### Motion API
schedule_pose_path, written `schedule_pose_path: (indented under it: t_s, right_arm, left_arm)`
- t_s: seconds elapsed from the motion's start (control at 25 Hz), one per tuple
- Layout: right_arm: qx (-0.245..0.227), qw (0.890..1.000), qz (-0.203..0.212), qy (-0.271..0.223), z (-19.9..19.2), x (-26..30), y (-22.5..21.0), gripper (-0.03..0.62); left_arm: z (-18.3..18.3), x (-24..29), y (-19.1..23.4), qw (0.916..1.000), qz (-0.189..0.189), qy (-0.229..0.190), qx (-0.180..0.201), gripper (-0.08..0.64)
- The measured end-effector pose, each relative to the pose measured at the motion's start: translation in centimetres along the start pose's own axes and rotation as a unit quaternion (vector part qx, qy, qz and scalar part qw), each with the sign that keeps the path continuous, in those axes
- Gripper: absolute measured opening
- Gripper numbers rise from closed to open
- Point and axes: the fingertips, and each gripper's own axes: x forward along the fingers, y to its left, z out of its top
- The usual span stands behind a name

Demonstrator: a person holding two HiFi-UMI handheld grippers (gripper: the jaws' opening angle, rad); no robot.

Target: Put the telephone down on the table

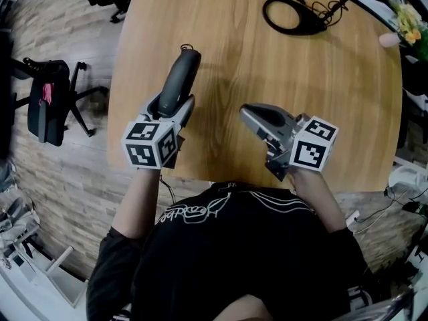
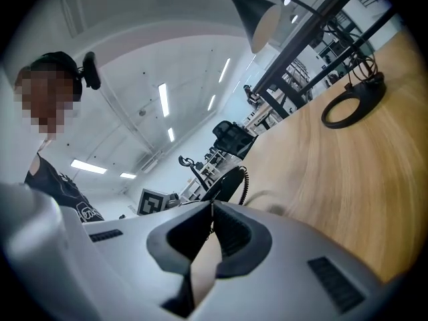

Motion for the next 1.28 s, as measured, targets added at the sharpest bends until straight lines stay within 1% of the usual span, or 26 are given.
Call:
schedule_pose_path:
  t_s: [0.12,0.24,0.48,0.72,0.84,1.0,1.28]
  right_arm:
    - [0.001,1.0,-0.002,0.0,0.0,0.0,-0.3,0.041]
    - [0.004,1.0,-0.003,0.002,-0.2,0.0,-0.5,0.041]
    - [0.008,1.0,-0.004,0.005,-0.6,-0.1,-0.9,0.041]
    - [0.013,1.0,-0.003,0.009,-1.0,-0.1,-1.2,0.041]
    - [0.016,1.0,-0.002,0.009,-1.1,-0.1,-1.3,0.041]
    - [0.022,1.0,-0.003,0.01,-1.4,-0.2,-1.5,0.041]
    - [0.028,1.0,-0.004,0.007,-1.9,-0.7,-1.6,0.041]
  left_arm:
    - [-0.6,0.8,0.0,0.9998,0.002,0.002,0.018,0.284]
    - [-1.5,1.5,0.0,0.9994,0.001,0.013,0.031,0.284]
    - [-3.0,2.7,-0.4,0.9987,0.003,0.03,0.04,0.284]
    - [-3.9,3.3,-0.7,0.9978,0.009,0.05,0.043,0.284]
    - [-4.0,3.7,-0.9,0.997,0.015,0.056,0.051,0.284]
    - [-4.4,4.3,-0.9,0.994,0.031,0.073,0.076,0.284]
    - [-5.2,5.1,-1.2,0.9852,0.065,0.09,0.131,0.284]
